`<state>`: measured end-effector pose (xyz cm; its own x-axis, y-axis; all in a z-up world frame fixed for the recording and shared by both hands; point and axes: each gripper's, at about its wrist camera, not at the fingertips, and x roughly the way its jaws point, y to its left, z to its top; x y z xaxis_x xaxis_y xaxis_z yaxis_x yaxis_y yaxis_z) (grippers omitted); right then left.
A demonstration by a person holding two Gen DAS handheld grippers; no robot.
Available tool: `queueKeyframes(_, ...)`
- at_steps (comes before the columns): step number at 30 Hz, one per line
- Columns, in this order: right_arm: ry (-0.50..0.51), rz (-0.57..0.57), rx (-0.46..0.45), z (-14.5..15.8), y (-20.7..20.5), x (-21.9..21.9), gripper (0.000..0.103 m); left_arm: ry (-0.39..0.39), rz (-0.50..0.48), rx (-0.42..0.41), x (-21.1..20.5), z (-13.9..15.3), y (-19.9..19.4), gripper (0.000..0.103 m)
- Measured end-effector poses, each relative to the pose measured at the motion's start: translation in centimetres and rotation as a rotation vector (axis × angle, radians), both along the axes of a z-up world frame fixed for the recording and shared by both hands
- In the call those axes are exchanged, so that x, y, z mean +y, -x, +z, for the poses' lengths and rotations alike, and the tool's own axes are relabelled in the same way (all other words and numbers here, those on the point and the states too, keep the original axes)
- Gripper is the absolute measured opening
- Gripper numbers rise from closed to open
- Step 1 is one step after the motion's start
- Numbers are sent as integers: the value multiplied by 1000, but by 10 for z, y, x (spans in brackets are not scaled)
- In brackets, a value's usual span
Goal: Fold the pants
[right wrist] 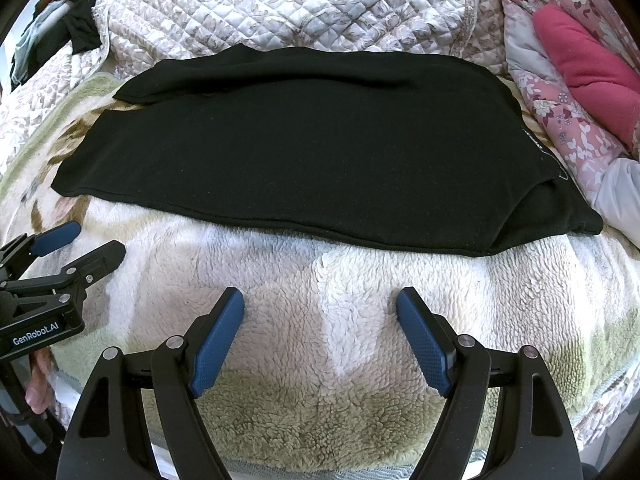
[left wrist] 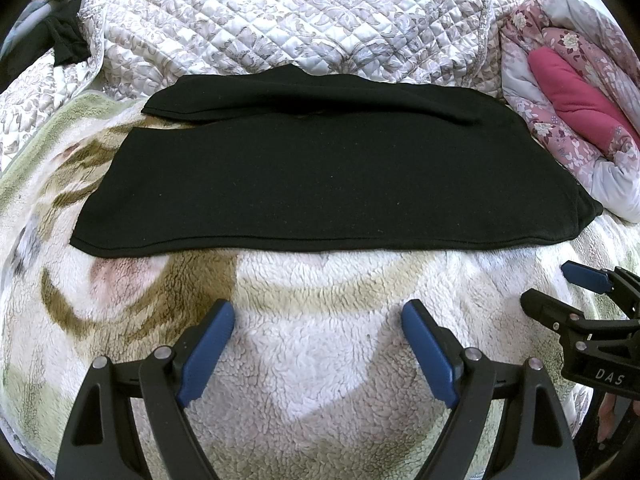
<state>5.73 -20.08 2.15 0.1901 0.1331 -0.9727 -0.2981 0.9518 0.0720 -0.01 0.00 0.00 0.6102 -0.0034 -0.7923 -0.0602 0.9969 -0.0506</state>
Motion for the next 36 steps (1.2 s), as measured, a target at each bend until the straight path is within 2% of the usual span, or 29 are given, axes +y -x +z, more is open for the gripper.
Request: queueKeyframes(36, -13, 39, 30, -3, -2, -4, 79, 3, 1, 35, 3, -3, -4, 89)
